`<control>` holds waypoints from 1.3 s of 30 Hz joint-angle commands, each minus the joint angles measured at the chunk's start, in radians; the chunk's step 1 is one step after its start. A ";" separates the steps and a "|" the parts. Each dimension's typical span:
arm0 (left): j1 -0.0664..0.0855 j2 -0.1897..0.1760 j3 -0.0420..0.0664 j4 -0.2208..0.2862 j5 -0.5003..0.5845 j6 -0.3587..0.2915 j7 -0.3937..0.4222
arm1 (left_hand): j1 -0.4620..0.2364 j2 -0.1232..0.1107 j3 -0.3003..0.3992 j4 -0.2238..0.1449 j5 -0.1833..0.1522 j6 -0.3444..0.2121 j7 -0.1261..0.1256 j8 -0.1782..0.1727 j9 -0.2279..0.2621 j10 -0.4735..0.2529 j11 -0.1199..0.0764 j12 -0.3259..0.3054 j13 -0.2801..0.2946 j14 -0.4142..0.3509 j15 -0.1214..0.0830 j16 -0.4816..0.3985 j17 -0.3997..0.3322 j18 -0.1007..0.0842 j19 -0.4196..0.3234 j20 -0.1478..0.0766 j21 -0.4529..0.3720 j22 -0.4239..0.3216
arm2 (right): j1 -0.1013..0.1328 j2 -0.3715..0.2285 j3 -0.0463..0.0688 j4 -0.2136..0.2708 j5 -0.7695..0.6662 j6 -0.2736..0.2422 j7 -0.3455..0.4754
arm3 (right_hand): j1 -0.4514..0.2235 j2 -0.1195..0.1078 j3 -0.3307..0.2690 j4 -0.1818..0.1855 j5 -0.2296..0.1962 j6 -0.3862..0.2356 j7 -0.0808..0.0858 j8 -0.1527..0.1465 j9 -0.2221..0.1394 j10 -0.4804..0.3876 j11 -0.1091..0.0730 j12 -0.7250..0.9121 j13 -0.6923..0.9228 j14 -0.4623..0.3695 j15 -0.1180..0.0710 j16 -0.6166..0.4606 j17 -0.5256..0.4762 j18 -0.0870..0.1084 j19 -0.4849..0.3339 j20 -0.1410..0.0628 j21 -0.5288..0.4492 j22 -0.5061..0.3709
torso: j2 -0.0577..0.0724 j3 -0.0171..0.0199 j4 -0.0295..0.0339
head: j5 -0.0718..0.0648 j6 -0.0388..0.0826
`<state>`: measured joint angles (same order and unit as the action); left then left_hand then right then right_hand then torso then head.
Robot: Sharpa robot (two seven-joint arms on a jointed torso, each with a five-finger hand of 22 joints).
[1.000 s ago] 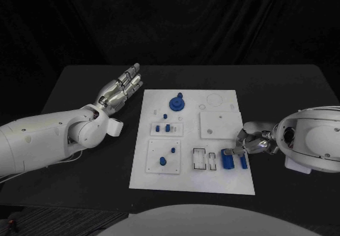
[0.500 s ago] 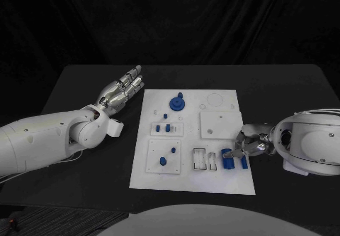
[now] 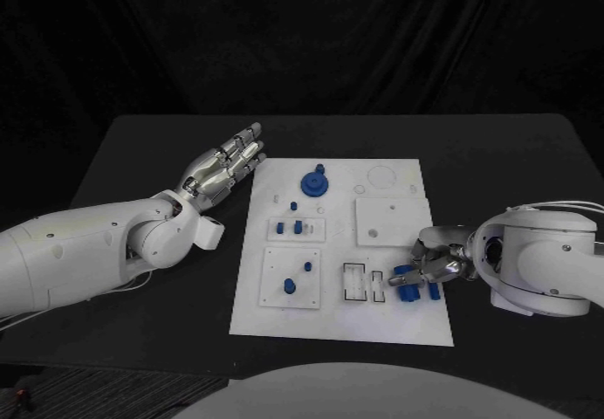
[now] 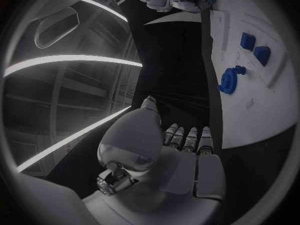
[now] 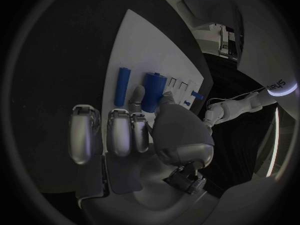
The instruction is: Assemble the parts on the task board
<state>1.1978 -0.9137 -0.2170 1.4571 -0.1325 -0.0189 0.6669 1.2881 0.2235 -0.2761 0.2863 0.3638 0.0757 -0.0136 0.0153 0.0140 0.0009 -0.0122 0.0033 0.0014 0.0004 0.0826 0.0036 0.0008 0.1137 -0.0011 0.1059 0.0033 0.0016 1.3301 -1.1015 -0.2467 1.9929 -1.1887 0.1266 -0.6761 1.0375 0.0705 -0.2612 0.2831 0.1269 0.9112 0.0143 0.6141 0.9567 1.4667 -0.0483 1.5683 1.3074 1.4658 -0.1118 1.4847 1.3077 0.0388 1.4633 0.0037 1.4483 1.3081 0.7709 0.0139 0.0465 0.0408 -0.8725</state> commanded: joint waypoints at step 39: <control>-0.004 0.001 0.001 -0.004 -0.005 0.049 -0.016 | 0.016 0.007 0.013 0.003 0.005 0.020 0.049 0.003 0.003 0.002 0.052 0.001 0.001 0.000 -0.007 -0.004 -0.001 -0.006 0.001 0.009 -0.003 -0.002 | 0.030 0.012 0.000 0.018 0.198 -0.166 -0.004 | 0.265 -0.153 0.487 -0.154 0.610 -0.016 0.003 -0.135 -0.038 0.104 -0.005 0.002 0.263 0.070 0.001 -0.004 0.057 -0.009 0.053 -0.002 -0.001 0.223 | 0.000 0.0006 0.0002 | 0.006 0.000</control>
<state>1.1954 -0.9131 -0.2169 1.4497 -0.1342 0.0148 0.6442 1.2960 0.2312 -0.2682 0.2896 0.3639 0.0966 0.0324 0.0153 0.0161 0.0045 0.0338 0.0033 0.0015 0.0004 0.0785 0.0036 0.0017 0.0994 0.0011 0.1109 0.0033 0.0009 1.3582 -1.0904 -0.2470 2.0097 -1.0245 -0.0293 -0.6618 1.3027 -0.0767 -0.1056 0.3487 0.7253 0.8946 0.0193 0.4743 0.9119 1.4665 -0.0589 1.5683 1.3077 1.4675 -0.1094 1.4840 1.3076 0.0389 1.4669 0.0002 1.4514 1.3076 0.7701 0.0129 0.0464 0.0424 -0.8725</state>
